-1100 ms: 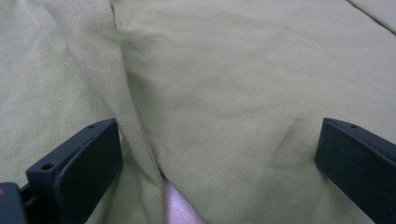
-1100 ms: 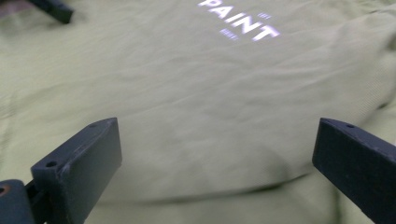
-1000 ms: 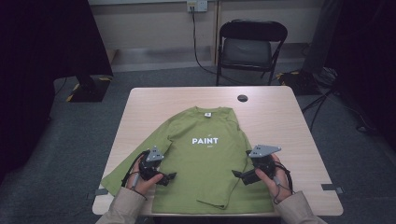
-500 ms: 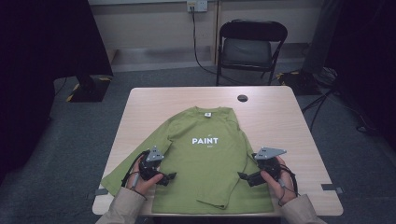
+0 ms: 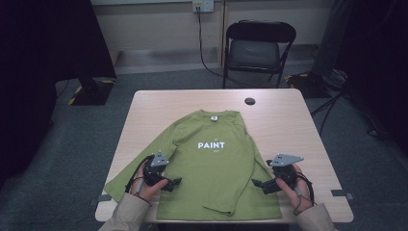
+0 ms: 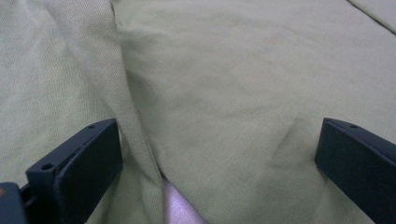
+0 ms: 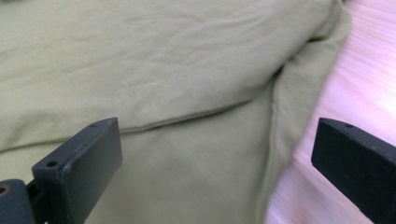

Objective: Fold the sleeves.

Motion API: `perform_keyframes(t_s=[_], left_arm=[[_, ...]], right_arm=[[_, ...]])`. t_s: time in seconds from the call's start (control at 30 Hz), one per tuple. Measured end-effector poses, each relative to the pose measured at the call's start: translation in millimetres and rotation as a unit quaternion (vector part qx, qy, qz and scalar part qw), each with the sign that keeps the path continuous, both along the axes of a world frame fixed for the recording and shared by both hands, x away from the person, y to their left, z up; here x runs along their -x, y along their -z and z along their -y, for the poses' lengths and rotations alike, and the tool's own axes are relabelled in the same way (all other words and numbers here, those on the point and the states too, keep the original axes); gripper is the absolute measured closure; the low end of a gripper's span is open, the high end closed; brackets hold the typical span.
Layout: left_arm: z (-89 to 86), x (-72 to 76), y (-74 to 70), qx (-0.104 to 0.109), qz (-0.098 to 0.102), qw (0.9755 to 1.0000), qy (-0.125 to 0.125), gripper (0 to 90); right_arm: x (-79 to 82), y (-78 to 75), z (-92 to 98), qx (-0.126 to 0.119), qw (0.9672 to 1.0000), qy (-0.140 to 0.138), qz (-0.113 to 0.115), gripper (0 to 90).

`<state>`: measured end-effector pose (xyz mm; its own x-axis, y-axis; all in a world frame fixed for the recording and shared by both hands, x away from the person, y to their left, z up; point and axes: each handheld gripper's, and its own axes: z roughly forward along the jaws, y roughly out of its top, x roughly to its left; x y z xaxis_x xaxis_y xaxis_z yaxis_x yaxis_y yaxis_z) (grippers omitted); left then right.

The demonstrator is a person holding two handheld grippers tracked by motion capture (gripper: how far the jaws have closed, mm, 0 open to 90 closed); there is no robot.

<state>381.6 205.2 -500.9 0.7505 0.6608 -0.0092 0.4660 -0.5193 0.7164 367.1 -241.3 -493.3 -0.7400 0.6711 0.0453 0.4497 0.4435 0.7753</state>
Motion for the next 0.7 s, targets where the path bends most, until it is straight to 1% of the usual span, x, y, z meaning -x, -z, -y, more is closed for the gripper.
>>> perform_keyframes(t_s=[0.7], left_arm=[[0.0, 0.0, 0.0, 0.000, 0.000, 1.0000, 0.000, 0.0]], right_arm=[[5.6, 0.5, 33.2, -0.002, 0.9996, 0.027, -0.007, 0.8]])
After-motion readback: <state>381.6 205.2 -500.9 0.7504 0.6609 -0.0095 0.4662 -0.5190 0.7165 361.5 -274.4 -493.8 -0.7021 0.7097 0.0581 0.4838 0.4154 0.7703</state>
